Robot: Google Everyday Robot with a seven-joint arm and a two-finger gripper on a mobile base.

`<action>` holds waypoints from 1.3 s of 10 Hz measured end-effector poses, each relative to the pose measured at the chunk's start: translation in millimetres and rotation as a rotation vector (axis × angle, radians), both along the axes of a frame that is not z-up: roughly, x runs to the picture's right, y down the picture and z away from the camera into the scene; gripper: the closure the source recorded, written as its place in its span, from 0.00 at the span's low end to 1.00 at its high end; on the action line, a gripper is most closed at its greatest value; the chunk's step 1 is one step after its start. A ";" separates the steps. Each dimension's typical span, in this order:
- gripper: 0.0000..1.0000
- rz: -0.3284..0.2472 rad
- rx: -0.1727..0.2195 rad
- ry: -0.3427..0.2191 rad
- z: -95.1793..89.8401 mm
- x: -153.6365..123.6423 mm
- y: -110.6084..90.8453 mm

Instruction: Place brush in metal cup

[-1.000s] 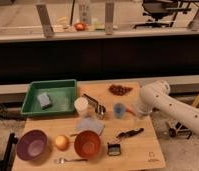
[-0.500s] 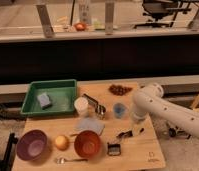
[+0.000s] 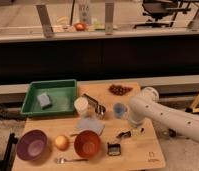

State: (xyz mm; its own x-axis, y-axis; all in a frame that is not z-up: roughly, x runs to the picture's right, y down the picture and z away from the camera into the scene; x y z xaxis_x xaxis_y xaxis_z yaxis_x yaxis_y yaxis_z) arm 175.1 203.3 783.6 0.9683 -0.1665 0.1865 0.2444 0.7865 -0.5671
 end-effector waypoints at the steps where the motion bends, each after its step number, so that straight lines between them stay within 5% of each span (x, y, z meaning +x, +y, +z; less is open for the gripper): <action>1: 0.20 -0.012 -0.003 -0.005 8.6 -5.0 8.1; 7: 0.26 -0.044 -0.034 -0.033 28.6 -19.1 33.6; 13: 0.94 -0.004 -0.058 -0.084 35.6 -14.1 42.5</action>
